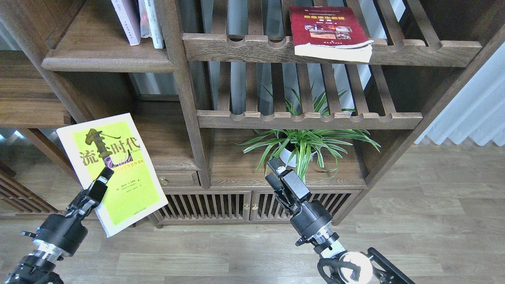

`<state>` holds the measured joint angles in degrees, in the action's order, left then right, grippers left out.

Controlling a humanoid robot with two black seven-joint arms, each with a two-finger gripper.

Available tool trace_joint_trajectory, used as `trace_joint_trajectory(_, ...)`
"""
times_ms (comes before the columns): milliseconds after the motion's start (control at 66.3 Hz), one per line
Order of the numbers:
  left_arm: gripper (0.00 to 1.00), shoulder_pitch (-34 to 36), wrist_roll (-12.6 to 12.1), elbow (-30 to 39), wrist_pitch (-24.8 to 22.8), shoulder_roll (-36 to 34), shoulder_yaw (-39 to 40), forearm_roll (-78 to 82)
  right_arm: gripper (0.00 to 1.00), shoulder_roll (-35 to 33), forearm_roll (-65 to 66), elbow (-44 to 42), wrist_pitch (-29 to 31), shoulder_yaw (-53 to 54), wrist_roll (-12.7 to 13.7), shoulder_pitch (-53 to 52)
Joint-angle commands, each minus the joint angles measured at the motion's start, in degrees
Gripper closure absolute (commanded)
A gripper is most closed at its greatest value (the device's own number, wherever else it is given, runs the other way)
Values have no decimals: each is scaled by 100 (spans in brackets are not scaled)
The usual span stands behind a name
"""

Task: Organize books on shelf
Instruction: 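Lift the yellow book with the left gripper up toward the upper shelf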

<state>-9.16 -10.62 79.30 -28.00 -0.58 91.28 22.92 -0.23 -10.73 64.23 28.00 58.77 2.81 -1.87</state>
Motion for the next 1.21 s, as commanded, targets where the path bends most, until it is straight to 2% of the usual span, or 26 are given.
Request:
trace_joint_trajectory(0,100,37,-142,-3,0,58,241,-15,1,23,-35,-165,0,-5,1,-85)
trace_joint_trajectory(302,100,134,-142,-3,0,58,838,-384,1,23,-79,-368,0,-6,1,-85)
trace_joint_trajectory(498,100,187,-151,-3,0,58,883,-648,1,23,-79,-473,0,-5,9,-164)
trace_joint_trajectory(830,100,1013,-177,-29,0,58,1208,-631,1,23,-79,-675,0,-14,10,-182)
trace_joint_trajectory(1192,100,1742,-599,-82,0,58,1322,-631,1,23,-79,-772,0,-23,10,-217)
